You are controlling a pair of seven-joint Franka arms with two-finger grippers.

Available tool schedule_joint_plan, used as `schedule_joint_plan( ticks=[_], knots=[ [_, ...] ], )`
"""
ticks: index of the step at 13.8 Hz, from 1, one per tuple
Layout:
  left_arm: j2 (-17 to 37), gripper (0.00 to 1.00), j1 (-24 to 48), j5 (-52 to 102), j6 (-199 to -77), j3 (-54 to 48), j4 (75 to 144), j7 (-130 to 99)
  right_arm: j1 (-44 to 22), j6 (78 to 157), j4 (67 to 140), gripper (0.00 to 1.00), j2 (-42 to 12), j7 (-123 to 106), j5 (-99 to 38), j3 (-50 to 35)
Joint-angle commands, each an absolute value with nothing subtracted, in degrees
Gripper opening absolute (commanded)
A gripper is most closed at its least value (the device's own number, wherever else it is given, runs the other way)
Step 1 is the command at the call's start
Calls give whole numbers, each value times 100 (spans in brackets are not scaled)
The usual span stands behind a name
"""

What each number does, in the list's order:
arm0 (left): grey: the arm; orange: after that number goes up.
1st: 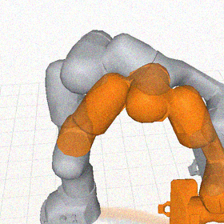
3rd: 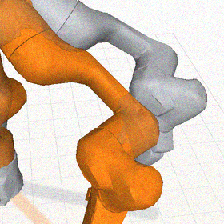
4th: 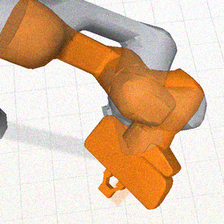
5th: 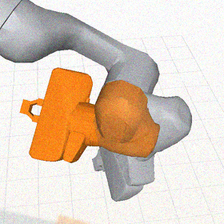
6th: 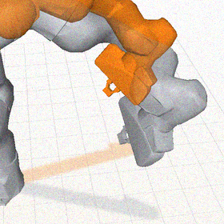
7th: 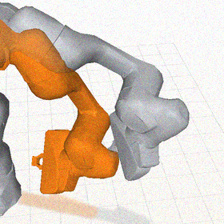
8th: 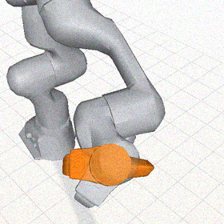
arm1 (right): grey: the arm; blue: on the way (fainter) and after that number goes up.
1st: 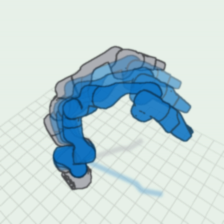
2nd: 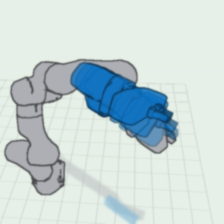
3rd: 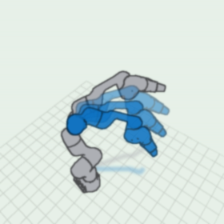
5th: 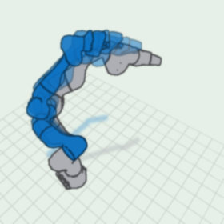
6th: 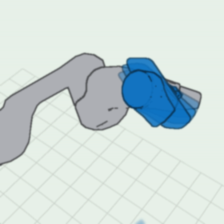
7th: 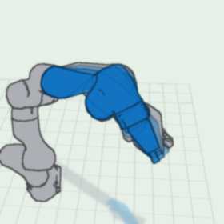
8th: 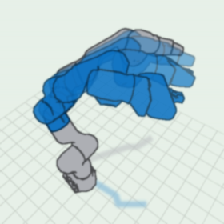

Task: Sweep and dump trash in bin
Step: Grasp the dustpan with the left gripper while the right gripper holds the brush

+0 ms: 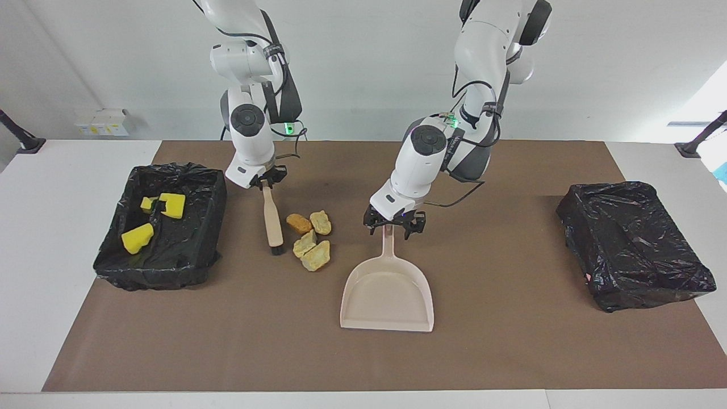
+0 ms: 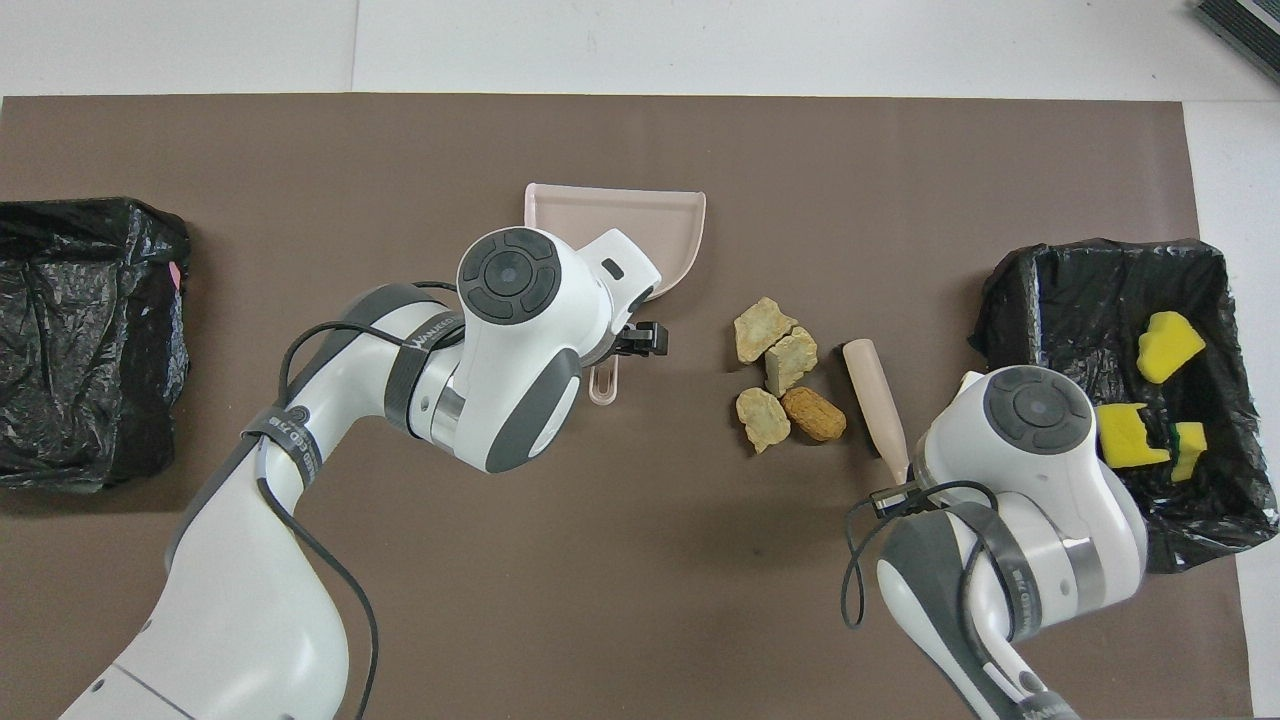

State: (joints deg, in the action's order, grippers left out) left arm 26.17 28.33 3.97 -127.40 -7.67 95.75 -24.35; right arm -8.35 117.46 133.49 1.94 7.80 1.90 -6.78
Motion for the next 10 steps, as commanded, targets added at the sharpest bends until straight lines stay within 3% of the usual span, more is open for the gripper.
schedule_joint_plan(
  ticks=[1,10],
  knots=[
    [2637,0,2909,299,-12560,-677,9466,-2435,-870,11874,13201,0,-9,976,-166,-686],
    [2313,0,2751,-27,-11217,-581,9237,-937,-1011,11874,13201,0,-9,967,-246,-694]
  ],
)
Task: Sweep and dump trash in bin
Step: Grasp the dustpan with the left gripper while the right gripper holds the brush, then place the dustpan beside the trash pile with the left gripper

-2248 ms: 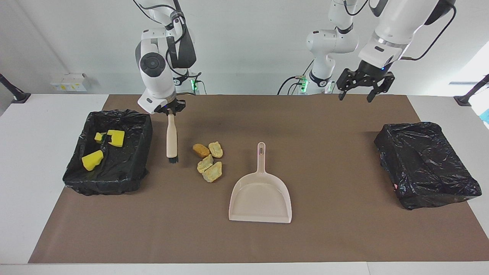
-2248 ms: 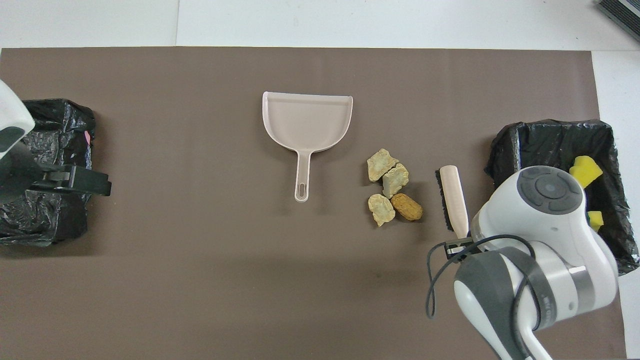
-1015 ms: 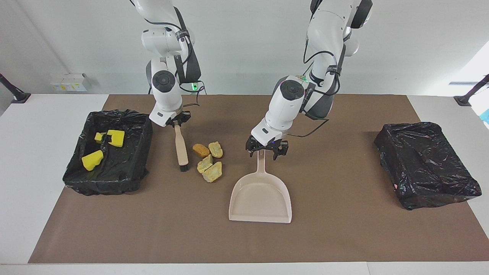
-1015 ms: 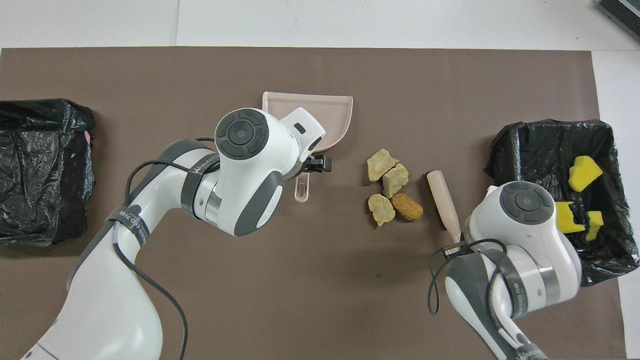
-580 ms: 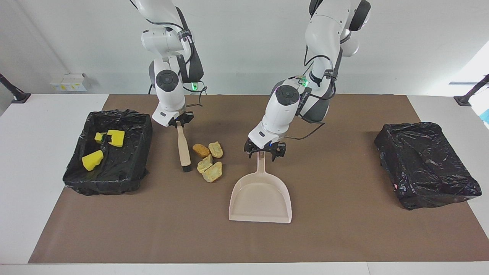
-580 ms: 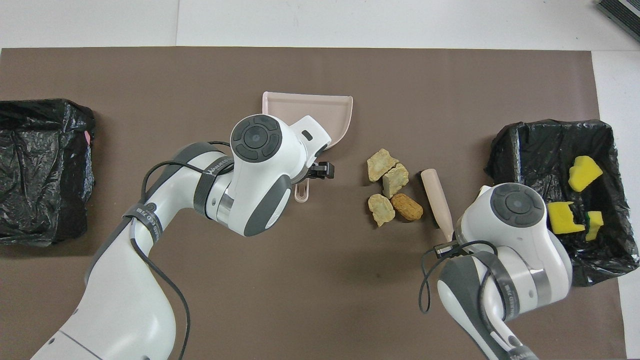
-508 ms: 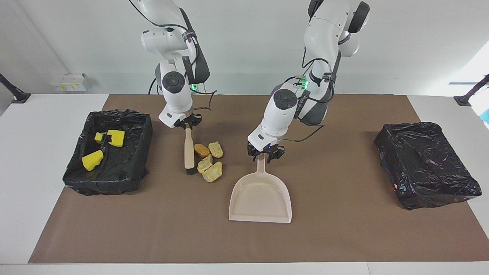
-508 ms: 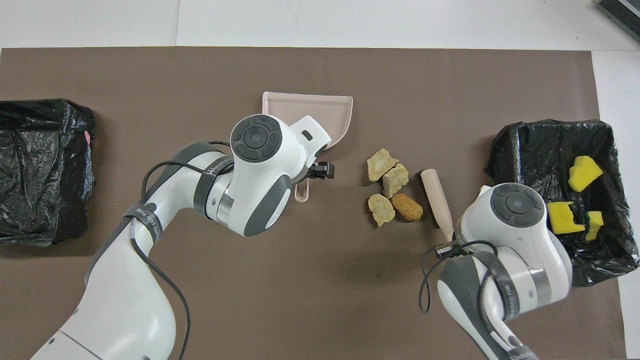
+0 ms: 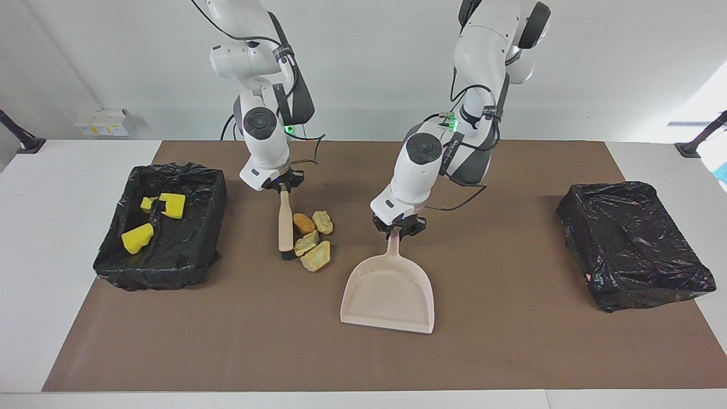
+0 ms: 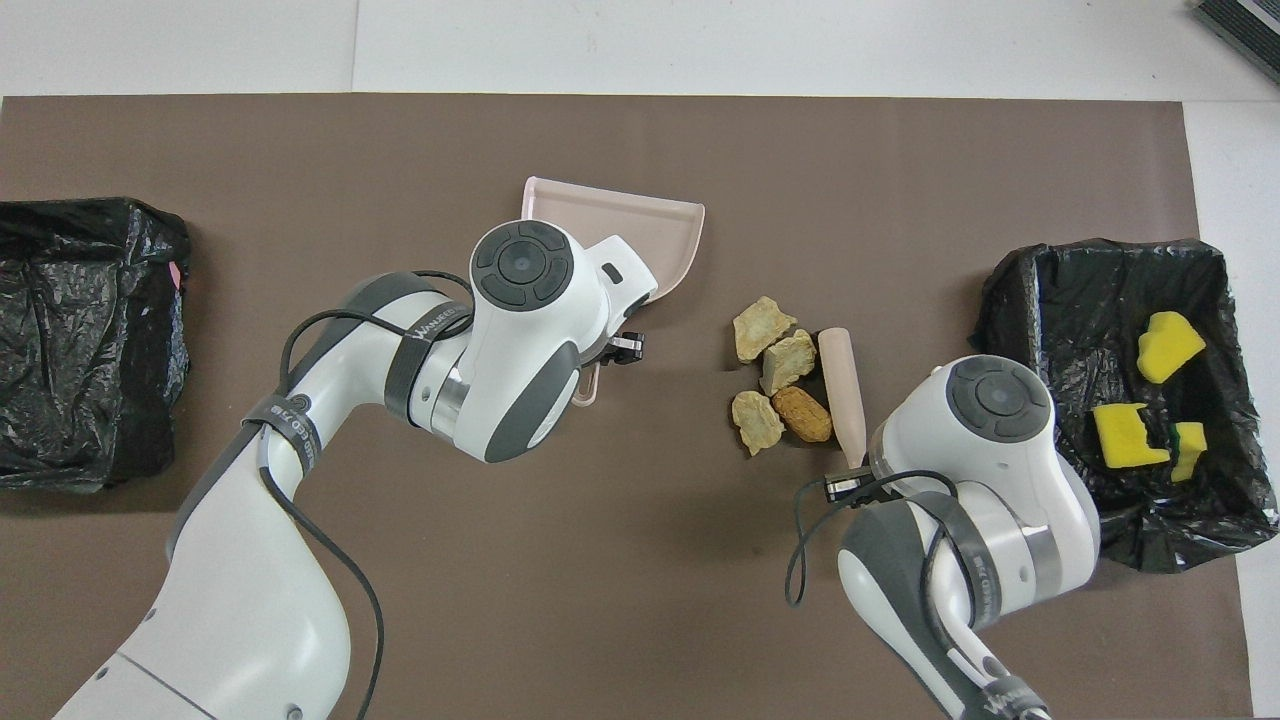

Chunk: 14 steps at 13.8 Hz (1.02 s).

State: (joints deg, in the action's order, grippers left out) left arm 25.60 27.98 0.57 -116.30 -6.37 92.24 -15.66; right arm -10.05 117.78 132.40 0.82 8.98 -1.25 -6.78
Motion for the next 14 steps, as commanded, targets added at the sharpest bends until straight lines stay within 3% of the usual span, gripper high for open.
schedule_joint_plan(
  ticks=[1,9,14],
  knots=[
    [2207,0,2533,-18,-10910,-580,9255,-436,-1011,11874,13201,0,-9,967,-246,-694],
    [1293,0,1653,26,-9336,-589,9773,3089,-1116,11874,13192,0,0,1028,-368,-694],
    [704,0,1530,132,-9483,-580,10641,4942,-1362,11988,13201,0,-9,1379,-457,-694]
  ],
)
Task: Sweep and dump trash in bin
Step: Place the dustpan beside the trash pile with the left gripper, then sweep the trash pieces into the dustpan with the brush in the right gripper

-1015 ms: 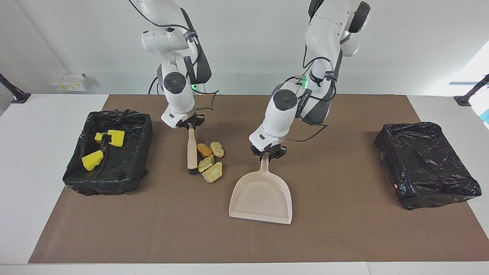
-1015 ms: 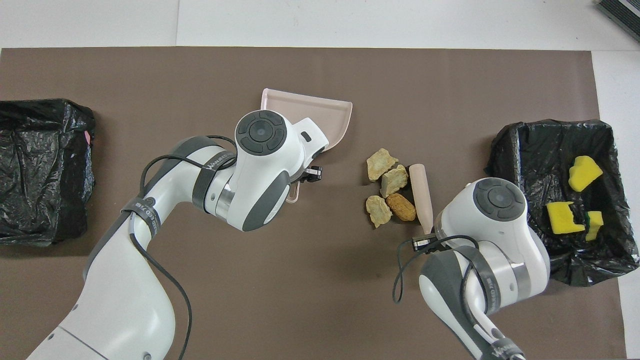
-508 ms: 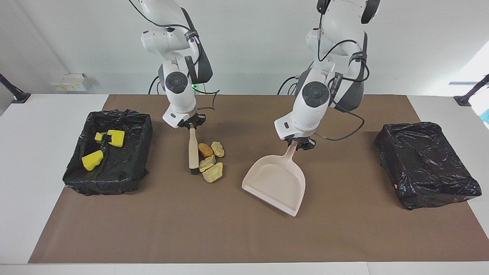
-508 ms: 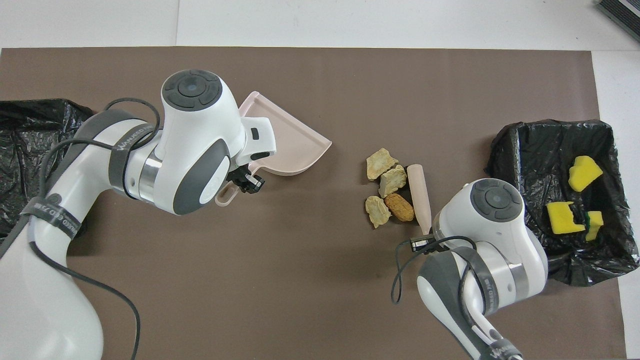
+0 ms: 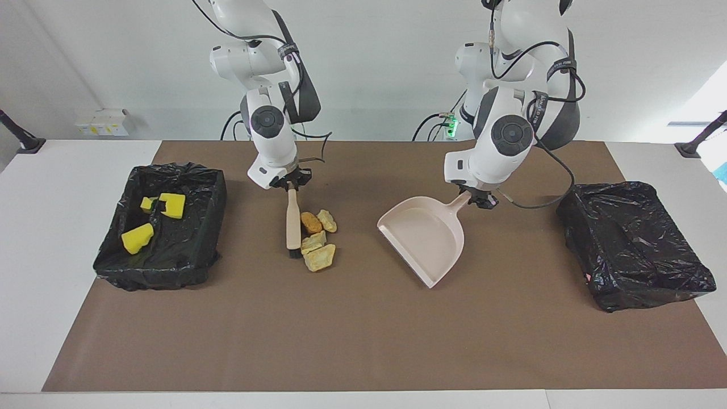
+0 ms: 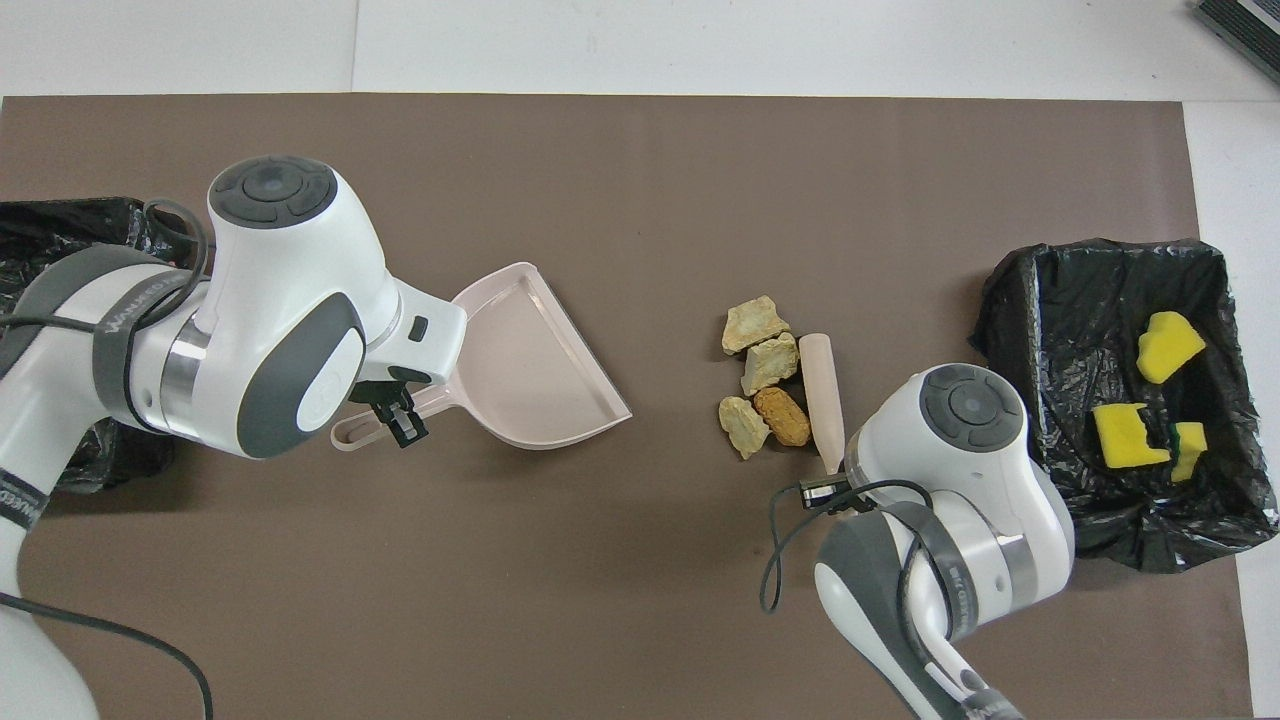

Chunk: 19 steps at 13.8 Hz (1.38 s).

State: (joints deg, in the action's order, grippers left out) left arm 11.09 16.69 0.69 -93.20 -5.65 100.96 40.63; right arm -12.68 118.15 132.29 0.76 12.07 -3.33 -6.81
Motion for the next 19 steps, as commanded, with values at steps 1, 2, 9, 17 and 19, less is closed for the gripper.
schedule_joint_plan(
  ticks=[1,2,9,17,19],
  knots=[
    [538,0,1503,141,-9701,-589,10965,5253,-1371,11997,13192,0,-17,1397,-474,-694],
    [319,0,1573,141,-10251,-598,11439,5291,-1397,12041,13192,0,-35,1432,-596,-694],
    [271,0,2056,141,-11461,-633,12067,4966,-1898,12340,13009,0,-386,2003,-668,-694],
    [438,0,2031,149,-11714,-624,12111,4931,-2337,12287,12394,0,-720,2074,-1290,-756],
    [501,0,2022,149,-11724,-624,12103,4957,-2417,12313,12209,0,-817,1987,-1764,-782]
  ],
)
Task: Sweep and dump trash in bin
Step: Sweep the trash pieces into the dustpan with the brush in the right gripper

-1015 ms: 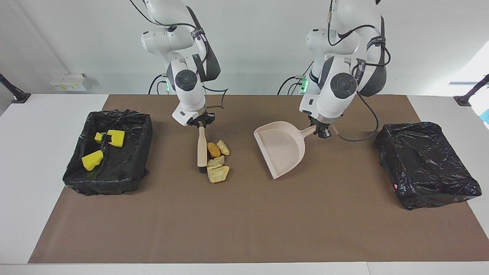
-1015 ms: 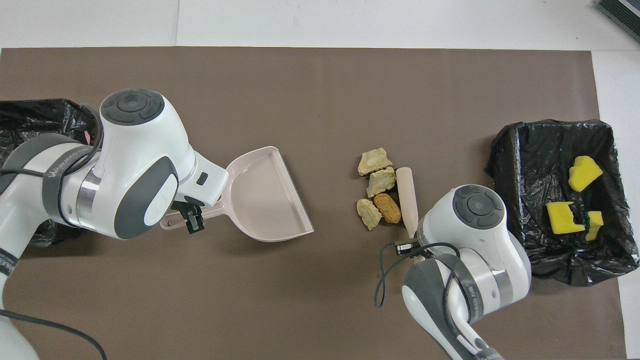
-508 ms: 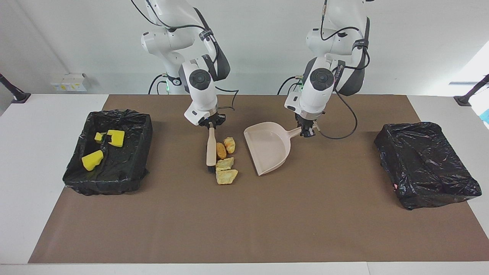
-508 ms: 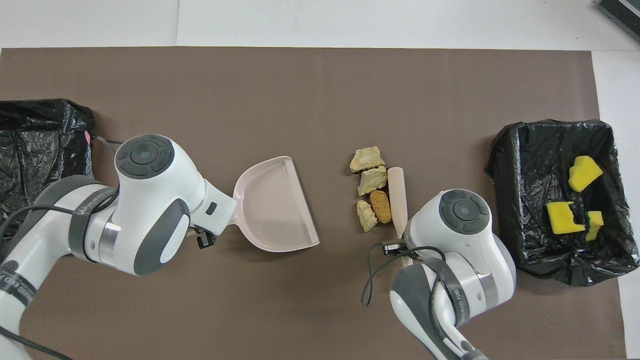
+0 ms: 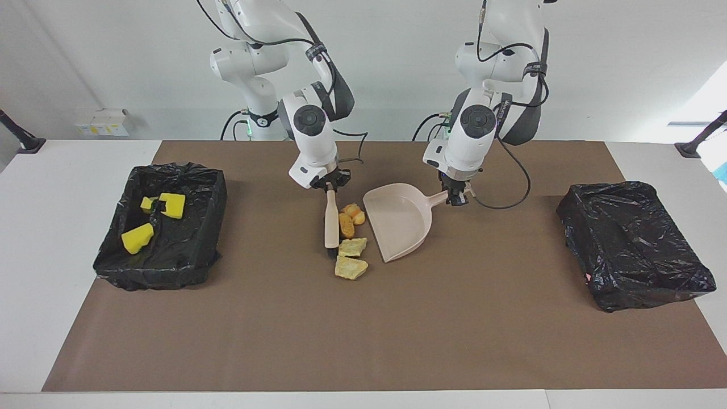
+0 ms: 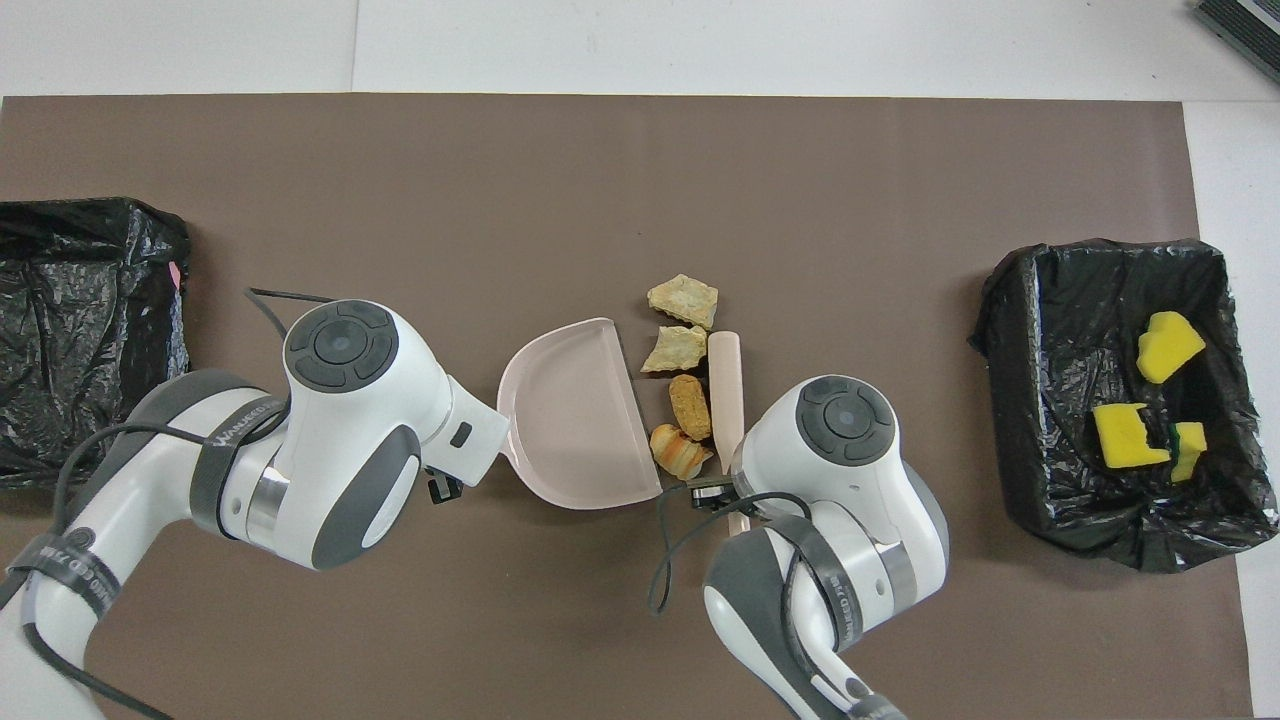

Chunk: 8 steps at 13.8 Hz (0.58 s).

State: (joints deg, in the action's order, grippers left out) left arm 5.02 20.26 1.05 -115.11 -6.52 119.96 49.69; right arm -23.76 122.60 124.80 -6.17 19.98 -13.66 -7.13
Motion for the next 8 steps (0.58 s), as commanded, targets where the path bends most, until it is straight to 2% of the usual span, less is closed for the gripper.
schedule_joint_plan(
  ticks=[1,5,8],
  knots=[
    [518,0,2039,149,-11742,-624,12068,4966,-2460,12340,12138,0,-826,1986,-2028,-895],
    [519,0,2004,149,-11637,-633,12041,5062,-2680,12366,11770,0,-888,2152,-3021,-932],
    [536,0,1898,219,-11584,-624,11988,5440,-2584,11816,11471,0,-800,2478,-2936,-871]
  ],
)
